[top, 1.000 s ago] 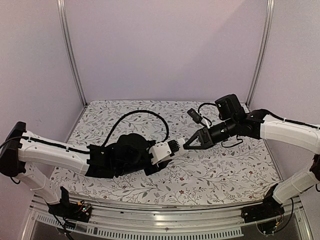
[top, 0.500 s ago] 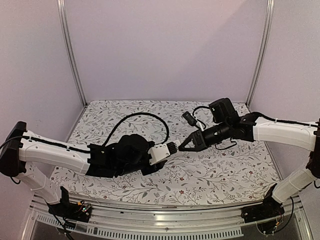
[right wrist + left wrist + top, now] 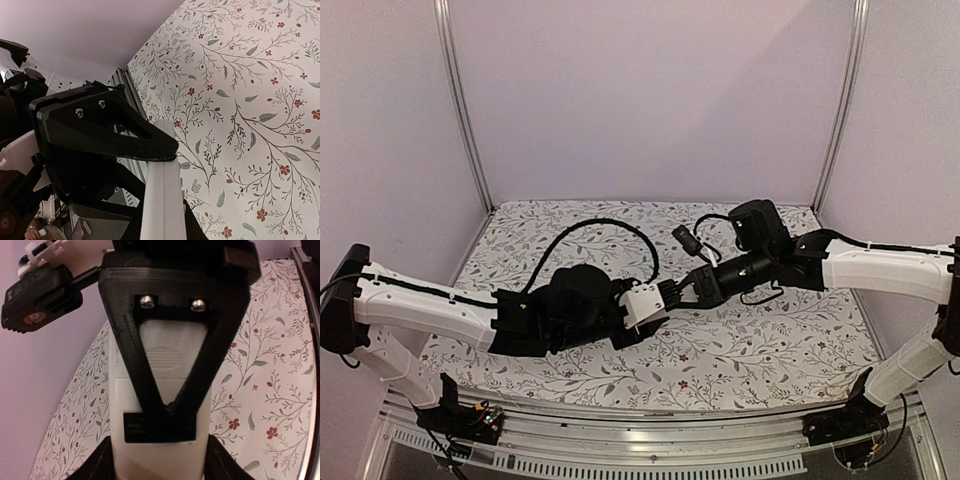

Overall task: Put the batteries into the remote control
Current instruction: Press the battery cover on the remote control.

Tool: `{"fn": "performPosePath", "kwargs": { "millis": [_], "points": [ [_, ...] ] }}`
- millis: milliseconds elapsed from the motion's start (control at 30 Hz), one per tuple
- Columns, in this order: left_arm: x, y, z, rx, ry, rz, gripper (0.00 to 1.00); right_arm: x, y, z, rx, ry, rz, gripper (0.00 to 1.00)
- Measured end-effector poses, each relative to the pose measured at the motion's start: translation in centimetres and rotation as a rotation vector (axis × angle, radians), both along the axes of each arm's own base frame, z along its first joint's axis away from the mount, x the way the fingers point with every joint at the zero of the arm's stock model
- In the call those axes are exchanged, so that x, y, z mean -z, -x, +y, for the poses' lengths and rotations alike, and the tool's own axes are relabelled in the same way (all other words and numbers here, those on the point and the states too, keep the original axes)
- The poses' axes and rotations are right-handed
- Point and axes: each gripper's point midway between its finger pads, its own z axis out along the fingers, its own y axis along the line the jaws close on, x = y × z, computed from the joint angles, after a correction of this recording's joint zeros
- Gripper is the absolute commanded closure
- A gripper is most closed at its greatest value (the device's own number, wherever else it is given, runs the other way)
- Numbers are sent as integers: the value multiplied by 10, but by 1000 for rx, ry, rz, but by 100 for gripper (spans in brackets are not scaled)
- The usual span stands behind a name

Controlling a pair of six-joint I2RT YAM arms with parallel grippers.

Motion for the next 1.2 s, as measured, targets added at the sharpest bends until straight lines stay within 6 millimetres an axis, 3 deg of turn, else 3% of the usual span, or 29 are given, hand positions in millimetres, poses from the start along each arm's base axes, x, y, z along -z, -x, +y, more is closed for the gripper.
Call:
{"fn": "performPosePath", "kwargs": {
  "millis": [167, 267, 333, 533, 667, 933, 1100, 1200],
  "points": [
    [-1, 0, 0, 0, 3, -1, 100, -1, 0, 1, -2, -5, -4, 85],
    [-1, 0, 0, 0, 3, 0, 100, -1, 0, 1, -3, -6, -3, 62],
    [-3, 0, -1, 3, 15, 0, 100, -2, 0, 1, -6, -9, -7, 53],
    [-8, 2, -3, 10, 37, 3, 100, -6, 0, -3, -6, -3, -6, 45],
    [-8, 2, -2, 8, 45, 13, 100, -20, -7, -13, 10, -14, -29, 41],
    [-7, 4, 1, 3, 59, 36, 100, -60, -9, -37, 33, -51, -108, 44],
    [-10, 4, 1, 2, 66, 37, 100, -56, -3, -40, 17, -33, -85, 51],
    [-10, 5, 2, 2, 65, 38, 100, -54, -1, -40, 6, -30, -75, 63]
  ]
}}
